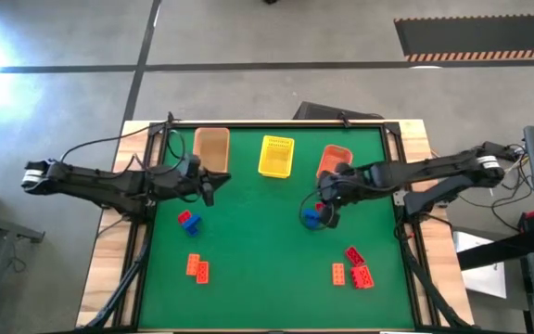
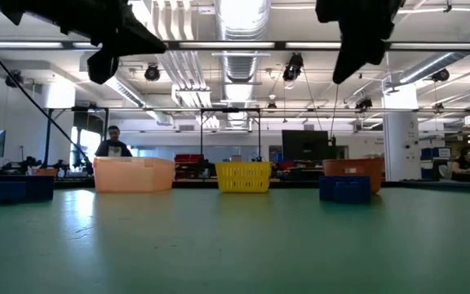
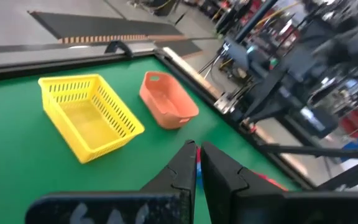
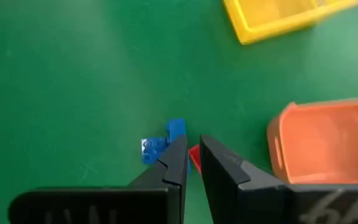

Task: Sort & place blocks by color
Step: Put the blue game piece into the yellow bin

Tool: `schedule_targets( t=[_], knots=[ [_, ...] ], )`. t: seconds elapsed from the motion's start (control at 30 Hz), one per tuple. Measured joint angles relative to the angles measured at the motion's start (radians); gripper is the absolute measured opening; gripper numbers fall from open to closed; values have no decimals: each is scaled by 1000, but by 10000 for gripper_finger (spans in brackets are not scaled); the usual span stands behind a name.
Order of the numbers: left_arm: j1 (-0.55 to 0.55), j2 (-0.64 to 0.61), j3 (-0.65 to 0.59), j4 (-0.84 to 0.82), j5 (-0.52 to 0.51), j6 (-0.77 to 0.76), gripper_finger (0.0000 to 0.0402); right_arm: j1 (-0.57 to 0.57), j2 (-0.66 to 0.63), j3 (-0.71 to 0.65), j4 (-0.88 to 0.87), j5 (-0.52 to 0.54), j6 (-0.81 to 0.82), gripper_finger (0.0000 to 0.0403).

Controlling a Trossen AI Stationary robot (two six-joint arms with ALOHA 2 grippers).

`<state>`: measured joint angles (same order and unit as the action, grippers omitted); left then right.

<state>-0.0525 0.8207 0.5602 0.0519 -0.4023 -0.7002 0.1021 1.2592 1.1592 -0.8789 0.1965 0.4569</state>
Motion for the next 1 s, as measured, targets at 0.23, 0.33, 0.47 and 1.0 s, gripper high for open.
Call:
schedule_targets(
  t=[0.23, 0.33, 0.47, 1.0],
  knots=[
    [0, -63, -2, -1, 0, 8, 6, 2, 128, -8, 2, -21, -91, 34],
    [0, -73, -2, 0, 0, 9, 6, 0, 166, -15, 37, -19, -114, 34],
    [0, -73, -2, 0, 0, 9, 6, -9, 192, -31, 109, -22, -117, 34],
    [0, -49, -4, -3, 1, 9, 6, -45, 236, -114, 237, -67, -141, 172]
  ],
)
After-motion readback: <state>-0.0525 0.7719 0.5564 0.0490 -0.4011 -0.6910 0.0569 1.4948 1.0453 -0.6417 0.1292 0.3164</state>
